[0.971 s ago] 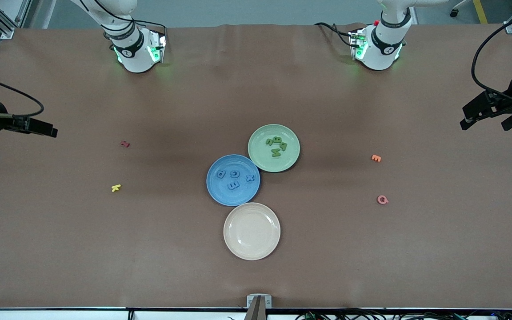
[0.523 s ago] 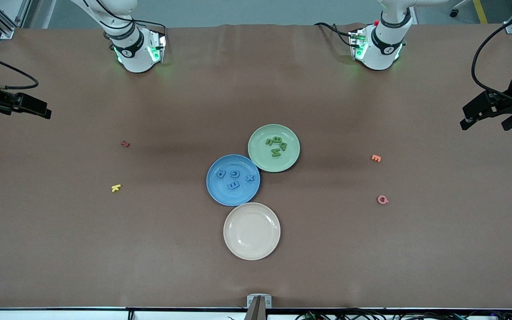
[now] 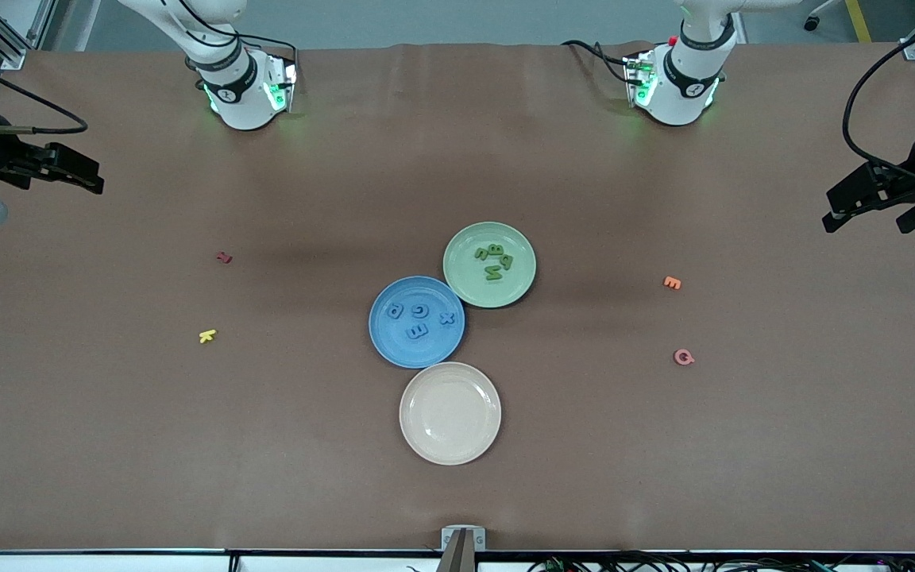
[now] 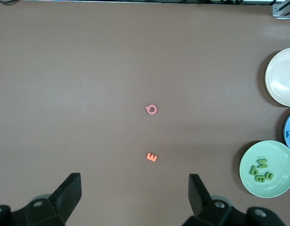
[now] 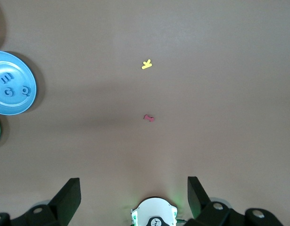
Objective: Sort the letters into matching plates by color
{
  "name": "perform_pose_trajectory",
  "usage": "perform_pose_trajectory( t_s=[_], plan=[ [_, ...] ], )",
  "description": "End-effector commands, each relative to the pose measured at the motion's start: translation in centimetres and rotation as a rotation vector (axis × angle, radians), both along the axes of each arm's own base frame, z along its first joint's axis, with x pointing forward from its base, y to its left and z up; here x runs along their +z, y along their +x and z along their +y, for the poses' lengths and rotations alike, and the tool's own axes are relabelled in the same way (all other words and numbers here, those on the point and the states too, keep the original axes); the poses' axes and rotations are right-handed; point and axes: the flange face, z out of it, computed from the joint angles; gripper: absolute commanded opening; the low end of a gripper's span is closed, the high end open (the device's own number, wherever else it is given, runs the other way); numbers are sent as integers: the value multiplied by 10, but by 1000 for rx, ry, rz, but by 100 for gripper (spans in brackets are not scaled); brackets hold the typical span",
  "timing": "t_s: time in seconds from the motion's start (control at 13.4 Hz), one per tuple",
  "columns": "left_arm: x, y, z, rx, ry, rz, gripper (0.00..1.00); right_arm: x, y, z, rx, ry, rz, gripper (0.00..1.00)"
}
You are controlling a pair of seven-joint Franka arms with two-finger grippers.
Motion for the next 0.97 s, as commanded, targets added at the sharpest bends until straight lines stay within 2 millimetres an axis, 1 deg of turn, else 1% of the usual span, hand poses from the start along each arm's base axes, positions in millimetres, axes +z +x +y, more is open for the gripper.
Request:
perform_pose_trajectory(
  t_s=[0.0,0.22,0.37,0.45,0.52,0.75,0.9],
  plan=[
    [5,-2,1,2,7,2,100,8,-13,-8,41,27,-17,100],
    [5,-2,1,4,8,2,100,10,-23,-30,48,69,-31,100],
    [5,-2,2,3,10,2,100,9,-37,-39,75,79,-59,100],
    [5,-2,2,3,12,2,100,9,-45,-41,74,81,-70,100],
    [5,-2,2,3,12,2,100,12,-48,-40,76,81,-76,100],
    [5,-2,1,1,12,2,100,20,-53,-41,75,82,-92,100],
    [5,-2,1,3,11,2,100,22,-53,-44,69,81,-96,100]
  ],
)
